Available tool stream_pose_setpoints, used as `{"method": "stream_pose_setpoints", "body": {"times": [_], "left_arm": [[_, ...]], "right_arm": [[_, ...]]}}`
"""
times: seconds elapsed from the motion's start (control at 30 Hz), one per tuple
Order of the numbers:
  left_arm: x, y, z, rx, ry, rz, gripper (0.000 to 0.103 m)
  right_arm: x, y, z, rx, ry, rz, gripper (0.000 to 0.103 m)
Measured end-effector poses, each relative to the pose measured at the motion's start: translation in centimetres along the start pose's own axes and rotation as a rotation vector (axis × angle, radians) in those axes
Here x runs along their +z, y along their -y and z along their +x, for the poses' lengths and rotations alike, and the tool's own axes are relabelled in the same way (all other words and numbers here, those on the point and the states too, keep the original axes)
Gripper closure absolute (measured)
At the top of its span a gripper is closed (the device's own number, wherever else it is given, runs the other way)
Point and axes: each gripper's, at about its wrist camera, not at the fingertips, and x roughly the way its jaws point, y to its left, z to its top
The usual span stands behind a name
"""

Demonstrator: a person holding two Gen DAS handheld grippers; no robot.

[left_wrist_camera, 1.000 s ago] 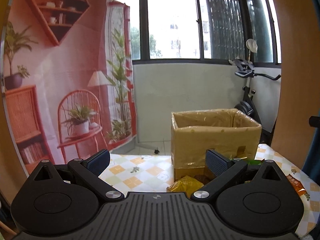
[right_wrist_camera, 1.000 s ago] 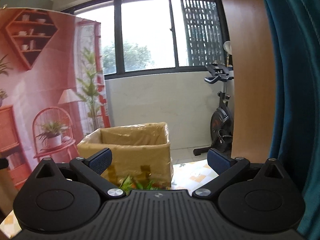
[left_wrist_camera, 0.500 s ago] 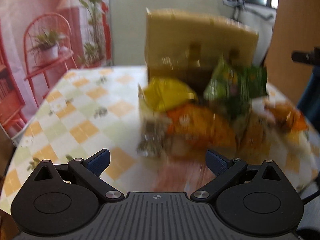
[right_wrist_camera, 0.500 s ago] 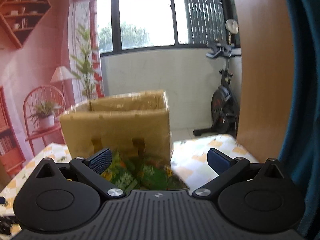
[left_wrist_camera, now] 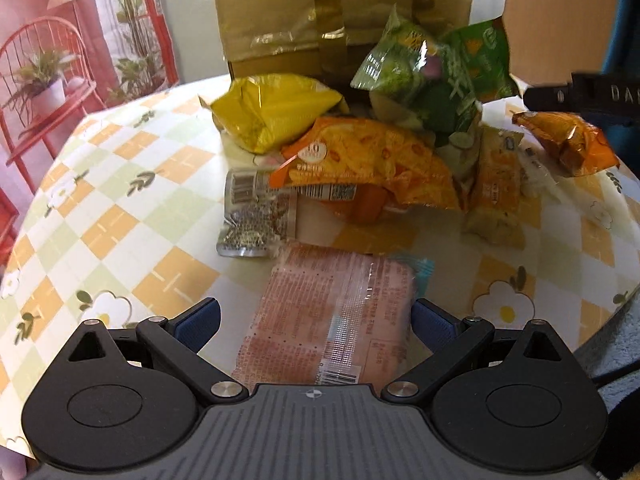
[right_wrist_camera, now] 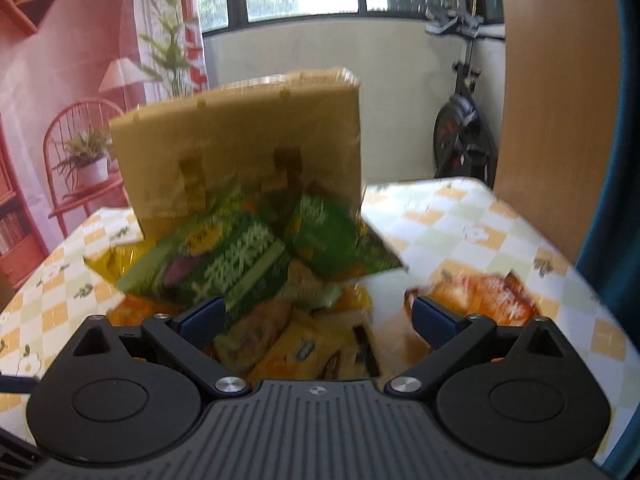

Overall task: Organize snacks
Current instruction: 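Lower both tools toward the snack pile in front of the box, then grasp the pink-wrapped bread with the left tool while the right tool grasps the orange biscuit pack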

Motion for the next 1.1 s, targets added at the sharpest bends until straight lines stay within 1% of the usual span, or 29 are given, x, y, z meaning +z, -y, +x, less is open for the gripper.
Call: {"method": "stream_pose_setpoints", "body": {"times": [0.07,0.17,0.2,0.23,0.27,0.3,0.37,0.47,0.67,0.83,0.93,1.1], "left_arm": [[0.0,-0.4,0.4,-0.008,-0.009,-0.024,0.001],[0.2,-1.2,1.1,-0.022,-0.018,-0.068,0.004],[0.2,-1.5,1.2,-0.034,-0.014,-0.082,0.011],[0.3,-1.8,1.2,-0.042,-0.01,-0.095,0.019],[0.3,-2.0,1.3,-0.042,-0.007,-0.104,0.022],[0.4,-2.2,1.4,-0.033,-0.003,-0.111,0.025],[0.5,-2.6,1.5,-0.016,0.003,-0.13,0.026],[0.5,-2.9,1.7,-0.004,0.01,-0.161,0.027],[0.3,-2.8,2.0,0.01,0.019,-0.171,0.026],[0.0,-2.7,2.1,0.016,0.019,-0.182,0.026],[-0.1,-2.7,2.0,0.018,0.022,-0.184,0.027],[-0.4,-2.4,1.6,0.029,0.018,-0.178,0.028]], "right_arm": [[-0.5,-0.1,0.7,0.011,-0.026,0.001,0.011],[-1.1,-0.5,1.6,0.03,-0.059,-0.005,0.015],[-1.3,-0.7,1.9,0.033,-0.071,-0.009,0.016],[-1.5,-0.8,2.2,0.037,-0.081,-0.011,0.021],[-1.6,-0.8,2.4,0.044,-0.089,-0.012,0.027],[-1.8,-0.9,2.7,0.052,-0.097,-0.013,0.03],[-2.1,-1.0,3.3,0.053,-0.111,-0.013,0.039],[-2.6,-1.3,4.1,0.061,-0.138,-0.011,0.043],[-3.2,-2.0,5.4,0.058,-0.168,-0.007,0.044],[-3.6,-2.4,6.0,0.038,-0.146,-0.018,0.045],[-3.9,-2.7,5.9,0.028,-0.132,-0.045,0.045],[-4.1,-2.5,4.8,0.051,-0.166,-0.067,0.047]]}}
